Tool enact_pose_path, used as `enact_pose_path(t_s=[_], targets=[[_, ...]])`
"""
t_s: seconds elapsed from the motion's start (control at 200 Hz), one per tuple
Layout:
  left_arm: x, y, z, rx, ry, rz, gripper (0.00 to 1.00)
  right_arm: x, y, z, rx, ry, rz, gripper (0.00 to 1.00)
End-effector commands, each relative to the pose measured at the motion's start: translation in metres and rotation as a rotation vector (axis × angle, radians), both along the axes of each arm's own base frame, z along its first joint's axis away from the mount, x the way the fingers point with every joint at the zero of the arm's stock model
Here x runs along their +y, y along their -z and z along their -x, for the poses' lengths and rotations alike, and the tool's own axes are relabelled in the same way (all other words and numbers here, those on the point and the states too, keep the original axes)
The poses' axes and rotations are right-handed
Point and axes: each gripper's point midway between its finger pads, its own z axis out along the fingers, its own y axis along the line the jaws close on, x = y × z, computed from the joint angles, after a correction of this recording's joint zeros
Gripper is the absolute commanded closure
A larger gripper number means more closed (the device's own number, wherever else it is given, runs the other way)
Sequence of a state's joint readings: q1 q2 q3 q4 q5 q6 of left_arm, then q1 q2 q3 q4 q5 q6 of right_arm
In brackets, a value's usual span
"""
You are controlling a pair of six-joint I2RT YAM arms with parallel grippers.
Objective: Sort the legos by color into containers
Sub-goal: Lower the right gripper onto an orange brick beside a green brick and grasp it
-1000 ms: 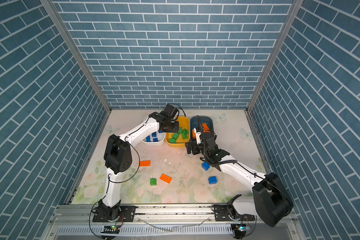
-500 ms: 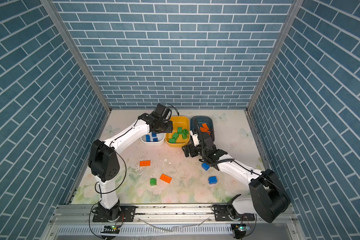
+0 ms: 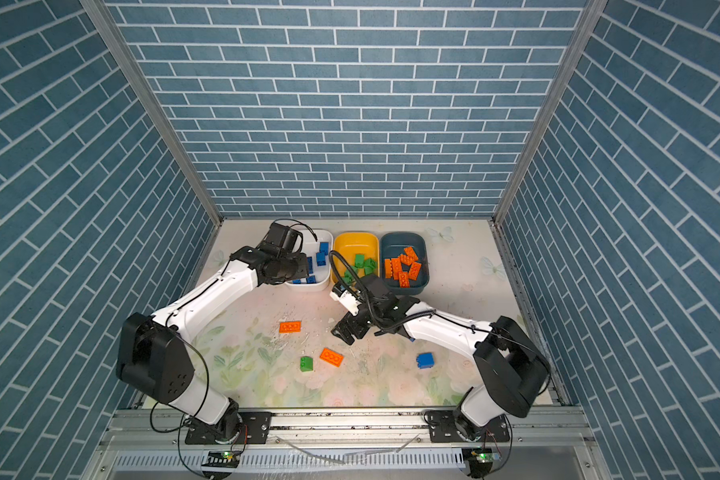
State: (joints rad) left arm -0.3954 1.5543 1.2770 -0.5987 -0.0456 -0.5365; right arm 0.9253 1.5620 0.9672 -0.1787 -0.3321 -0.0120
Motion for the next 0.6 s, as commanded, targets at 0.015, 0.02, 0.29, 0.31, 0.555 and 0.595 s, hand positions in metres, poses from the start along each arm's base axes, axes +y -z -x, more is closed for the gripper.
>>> enact_pose_path(t_s=[0.015,0.02,0.29,0.31,0.555,0.595], targets=[[0.029,-0.002,0.006,-0.022,-0.09,0.004,0.5,0.001,0.027,0.048,0.047,-0.259,0.182,0.14],[0.029,-0.002,0.006,-0.023,-0.092,0.004,0.5,0.001,0.029,0.05,0.048,-0.265,0.191,0.14],[0.058,0.0,0.025,-0.032,-0.16,0.003,0.48,0.012,0.068,0.076,-0.013,-0.394,0.463,0.17],[0.059,0.001,0.026,-0.031,-0.161,0.003,0.48,0.013,0.07,0.072,-0.031,-0.38,0.477,0.17],[0.067,0.01,0.041,-0.013,-0.172,-0.014,0.48,0.013,0.087,0.048,-0.163,-0.301,0.615,0.23],[0.069,0.011,0.042,-0.012,-0.176,-0.016,0.48,0.012,0.09,0.048,-0.166,-0.302,0.634,0.24]])
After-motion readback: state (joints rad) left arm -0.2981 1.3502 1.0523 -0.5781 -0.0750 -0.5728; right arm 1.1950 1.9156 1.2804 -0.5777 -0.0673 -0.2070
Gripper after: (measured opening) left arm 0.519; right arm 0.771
